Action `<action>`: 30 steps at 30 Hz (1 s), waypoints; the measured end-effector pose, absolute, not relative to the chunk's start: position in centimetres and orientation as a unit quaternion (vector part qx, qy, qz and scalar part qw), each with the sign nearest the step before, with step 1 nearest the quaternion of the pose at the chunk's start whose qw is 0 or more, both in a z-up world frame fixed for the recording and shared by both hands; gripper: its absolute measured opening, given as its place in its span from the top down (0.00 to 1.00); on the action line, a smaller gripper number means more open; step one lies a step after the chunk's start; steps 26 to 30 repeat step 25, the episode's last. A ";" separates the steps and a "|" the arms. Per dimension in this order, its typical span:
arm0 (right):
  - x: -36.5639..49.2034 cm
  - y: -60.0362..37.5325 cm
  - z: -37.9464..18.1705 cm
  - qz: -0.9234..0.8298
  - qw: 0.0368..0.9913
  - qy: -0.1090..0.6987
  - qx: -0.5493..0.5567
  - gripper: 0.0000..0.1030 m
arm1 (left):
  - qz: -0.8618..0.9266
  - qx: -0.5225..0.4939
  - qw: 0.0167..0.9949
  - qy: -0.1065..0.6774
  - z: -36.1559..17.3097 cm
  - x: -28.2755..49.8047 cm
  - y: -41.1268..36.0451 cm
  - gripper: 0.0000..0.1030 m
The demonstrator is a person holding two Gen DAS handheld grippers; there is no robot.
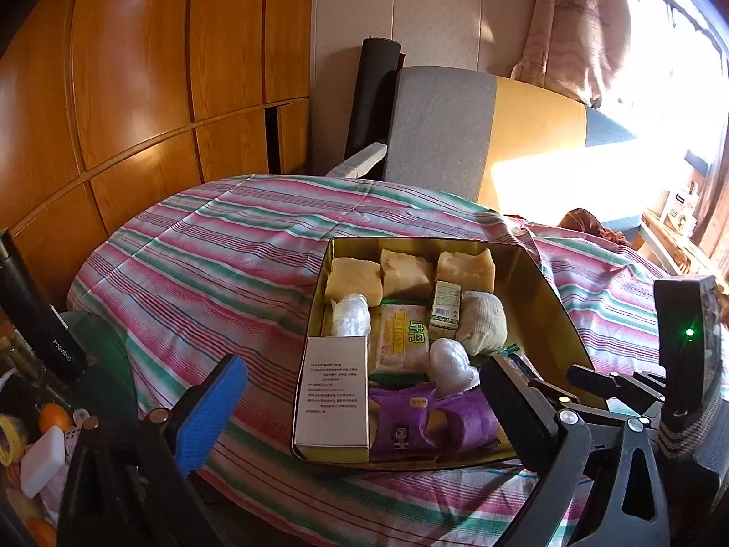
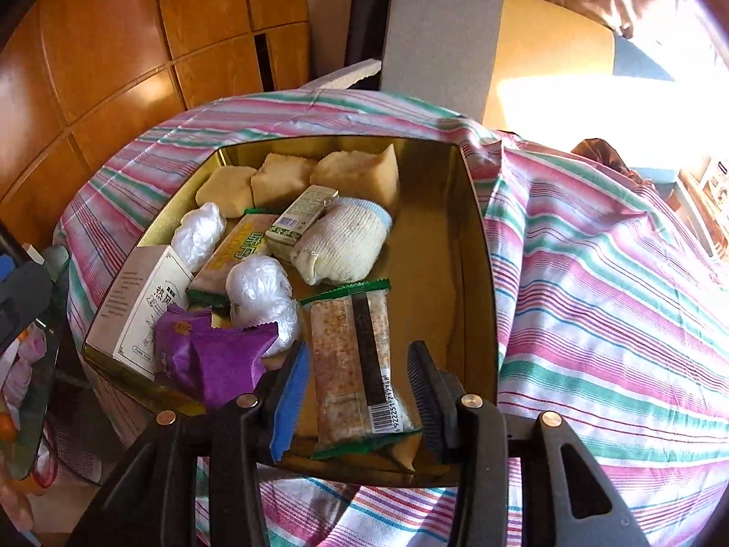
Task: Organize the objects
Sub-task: 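Carry the cracker packet into the tray and open the right tool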
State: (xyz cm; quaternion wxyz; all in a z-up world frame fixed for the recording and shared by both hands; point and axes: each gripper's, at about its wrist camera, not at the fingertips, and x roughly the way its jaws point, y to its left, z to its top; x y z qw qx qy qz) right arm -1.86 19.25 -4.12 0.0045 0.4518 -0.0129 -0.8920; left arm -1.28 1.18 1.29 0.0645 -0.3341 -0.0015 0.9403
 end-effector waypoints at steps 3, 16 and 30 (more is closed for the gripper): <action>-0.5 18.9 -3.2 -0.906 -0.023 -0.015 0.423 0.57 | 0.941 -0.332 0.060 0.000 1.2 -0.7 1.5 0.00; 1.0 18.8 -0.7 -0.924 -0.061 -0.010 0.378 0.57 | 0.931 -0.359 0.059 -0.014 0.2 -0.2 1.4 0.11; 0.9 18.3 -0.9 -0.922 -0.056 -0.005 0.382 0.57 | 0.938 -0.343 0.052 -0.006 0.6 0.2 1.2 0.12</action>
